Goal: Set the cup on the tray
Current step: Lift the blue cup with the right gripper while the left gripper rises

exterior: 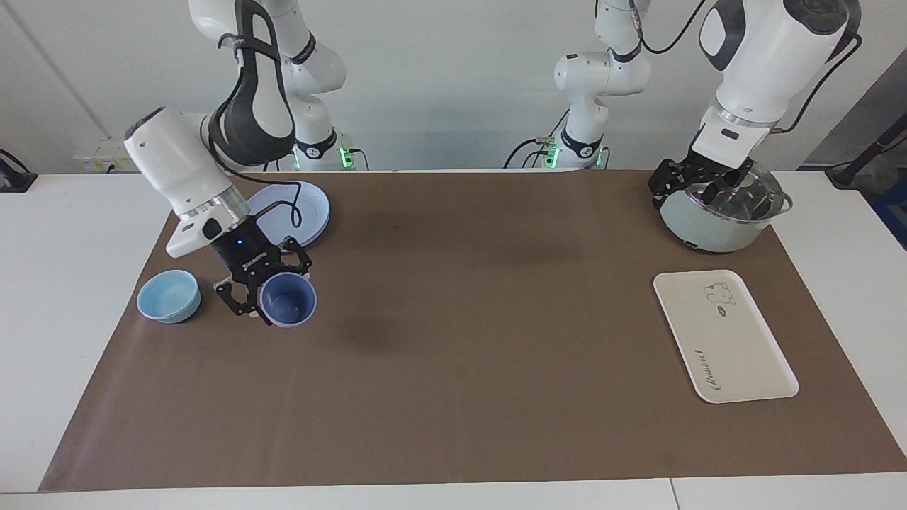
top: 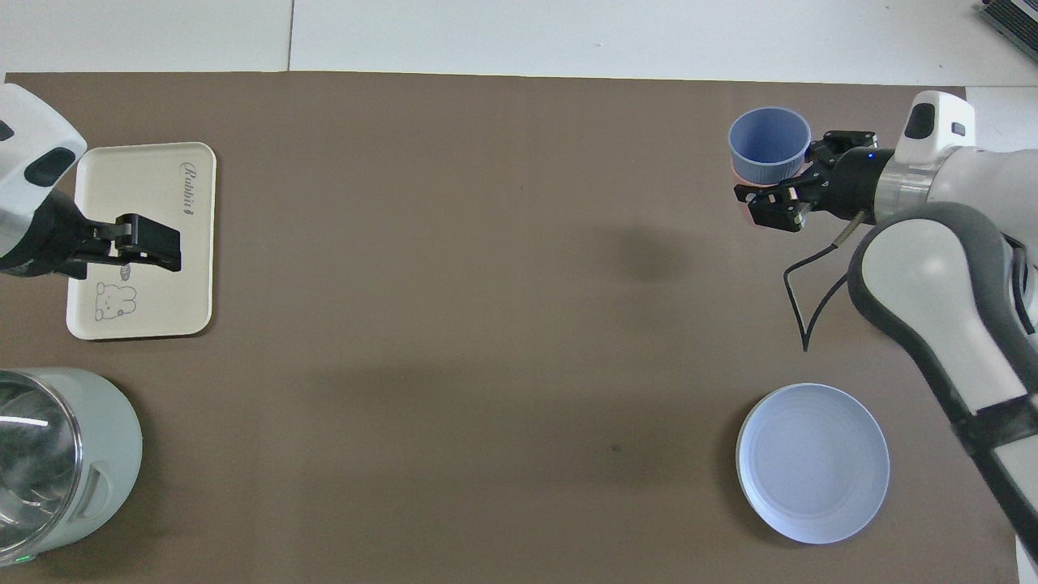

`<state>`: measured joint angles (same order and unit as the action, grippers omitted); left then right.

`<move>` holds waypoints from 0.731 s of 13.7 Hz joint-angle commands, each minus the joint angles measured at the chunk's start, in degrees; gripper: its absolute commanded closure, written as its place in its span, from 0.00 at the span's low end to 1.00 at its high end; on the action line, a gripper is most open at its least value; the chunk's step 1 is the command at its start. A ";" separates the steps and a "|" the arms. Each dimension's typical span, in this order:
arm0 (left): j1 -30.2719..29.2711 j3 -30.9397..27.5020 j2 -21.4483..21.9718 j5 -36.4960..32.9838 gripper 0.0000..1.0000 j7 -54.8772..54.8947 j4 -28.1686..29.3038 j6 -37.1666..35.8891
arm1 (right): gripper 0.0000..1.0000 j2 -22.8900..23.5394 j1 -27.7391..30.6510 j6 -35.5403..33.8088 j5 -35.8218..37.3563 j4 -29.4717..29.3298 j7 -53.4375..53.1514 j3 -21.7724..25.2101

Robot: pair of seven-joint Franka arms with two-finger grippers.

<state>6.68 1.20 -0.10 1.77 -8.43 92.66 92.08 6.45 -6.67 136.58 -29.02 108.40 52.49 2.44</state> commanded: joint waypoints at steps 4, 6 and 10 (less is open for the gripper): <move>1.14 -0.41 0.55 22.80 0.00 -5.96 2.87 8.70 | 1.00 -0.65 -7.55 -7.99 20.37 -5.65 -19.86 -0.07; 3.51 -0.49 -1.12 31.93 0.00 -10.01 3.40 15.64 | 1.00 -0.91 -10.54 -9.40 26.27 -5.65 -23.82 0.02; 12.37 -0.41 -7.08 43.02 0.00 -18.46 3.14 35.75 | 1.00 -0.92 -13.80 -12.46 31.38 -7.05 -26.74 -0.16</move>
<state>14.08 1.52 -3.78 39.91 -23.14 95.81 118.73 5.36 -19.55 126.78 -0.22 103.53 27.01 2.12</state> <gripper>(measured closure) 0.000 0.159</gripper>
